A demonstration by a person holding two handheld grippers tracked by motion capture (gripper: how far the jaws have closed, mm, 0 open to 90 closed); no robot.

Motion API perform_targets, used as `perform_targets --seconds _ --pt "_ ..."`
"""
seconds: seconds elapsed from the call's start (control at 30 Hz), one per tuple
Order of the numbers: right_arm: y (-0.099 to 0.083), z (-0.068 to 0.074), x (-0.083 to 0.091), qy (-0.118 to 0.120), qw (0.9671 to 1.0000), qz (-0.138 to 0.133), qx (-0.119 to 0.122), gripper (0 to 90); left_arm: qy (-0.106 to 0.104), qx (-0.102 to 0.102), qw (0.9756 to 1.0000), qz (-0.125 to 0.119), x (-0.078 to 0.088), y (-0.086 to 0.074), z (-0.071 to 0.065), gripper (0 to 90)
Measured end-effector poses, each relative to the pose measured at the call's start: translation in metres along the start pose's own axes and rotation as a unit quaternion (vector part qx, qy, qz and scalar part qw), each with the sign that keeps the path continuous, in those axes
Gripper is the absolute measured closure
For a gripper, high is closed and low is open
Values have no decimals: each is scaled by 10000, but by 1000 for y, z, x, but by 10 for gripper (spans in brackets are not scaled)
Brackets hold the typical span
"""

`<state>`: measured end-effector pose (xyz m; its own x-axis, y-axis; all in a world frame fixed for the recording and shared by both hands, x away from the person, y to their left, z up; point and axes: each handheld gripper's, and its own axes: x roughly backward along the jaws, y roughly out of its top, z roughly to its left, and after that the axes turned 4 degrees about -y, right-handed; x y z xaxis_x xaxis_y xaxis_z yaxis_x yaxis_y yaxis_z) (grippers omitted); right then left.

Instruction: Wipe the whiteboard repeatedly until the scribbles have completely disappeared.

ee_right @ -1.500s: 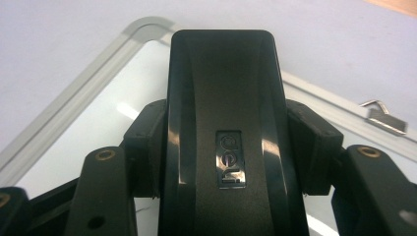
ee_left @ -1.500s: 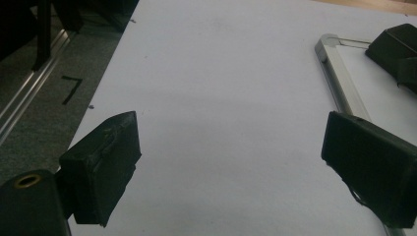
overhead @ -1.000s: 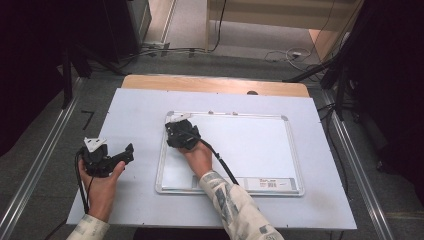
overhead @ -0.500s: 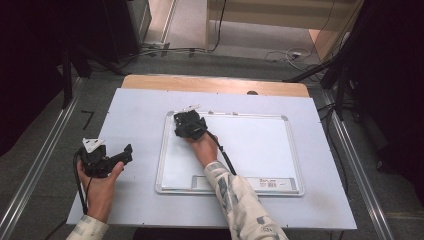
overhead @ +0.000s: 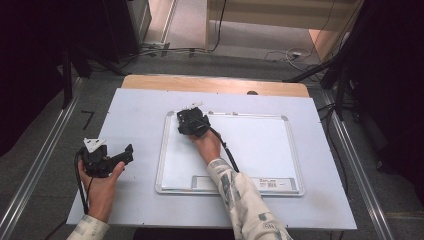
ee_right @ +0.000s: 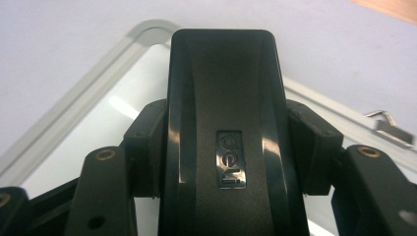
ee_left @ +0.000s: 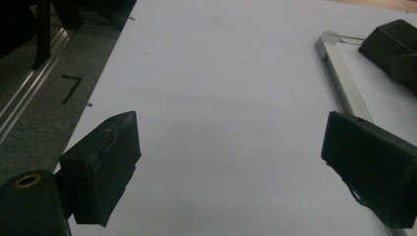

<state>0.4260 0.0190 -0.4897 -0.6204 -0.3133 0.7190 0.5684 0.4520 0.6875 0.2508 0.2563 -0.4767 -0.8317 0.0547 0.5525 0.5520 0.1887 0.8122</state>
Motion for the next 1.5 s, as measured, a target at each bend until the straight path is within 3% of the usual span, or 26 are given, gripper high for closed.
perform_targets --seconds 0.17,0.37,0.47,0.63,0.7,0.8,1.0,1.07,1.2,1.5 --pt "-7 6 7 77 9999 23 134 381 7 1 10000 7 -1 0 0 80" --pt "-14 -12 12 -71 9999 84 -6 382 7 -29 10000 -20 1 0 -2 80" --pt "-11 -15 10 -134 9998 98 -53 381 7 -40 10000 -14 1 -1 -3 80" --pt "-9 -9 9 -60 9999 106 -6 382 1 -59 10000 6 -1 0 -3 80" --pt "-14 2 15 100 9996 140 210 383 15 -49 10000 23 -3 0 -3 80" --pt "-18 3 20 156 9993 147 314 383 5 -67 10000 16 -2 0 -3 80" --pt "-22 -22 22 -64 9998 200 53 383 18 -51 10000 -13 0 -1 -3 80" --pt "-21 -24 20 -89 9997 219 -15 383 19 -52 10000 -23 1 0 -3 80" --pt "-17 -20 16 -138 9997 163 -75 383 13 -76 10000 -12 -1 0 -5 80" --pt "-27 9 27 108 9997 90 186 382 -6 -109 9999 9 -3 0 -7 80"
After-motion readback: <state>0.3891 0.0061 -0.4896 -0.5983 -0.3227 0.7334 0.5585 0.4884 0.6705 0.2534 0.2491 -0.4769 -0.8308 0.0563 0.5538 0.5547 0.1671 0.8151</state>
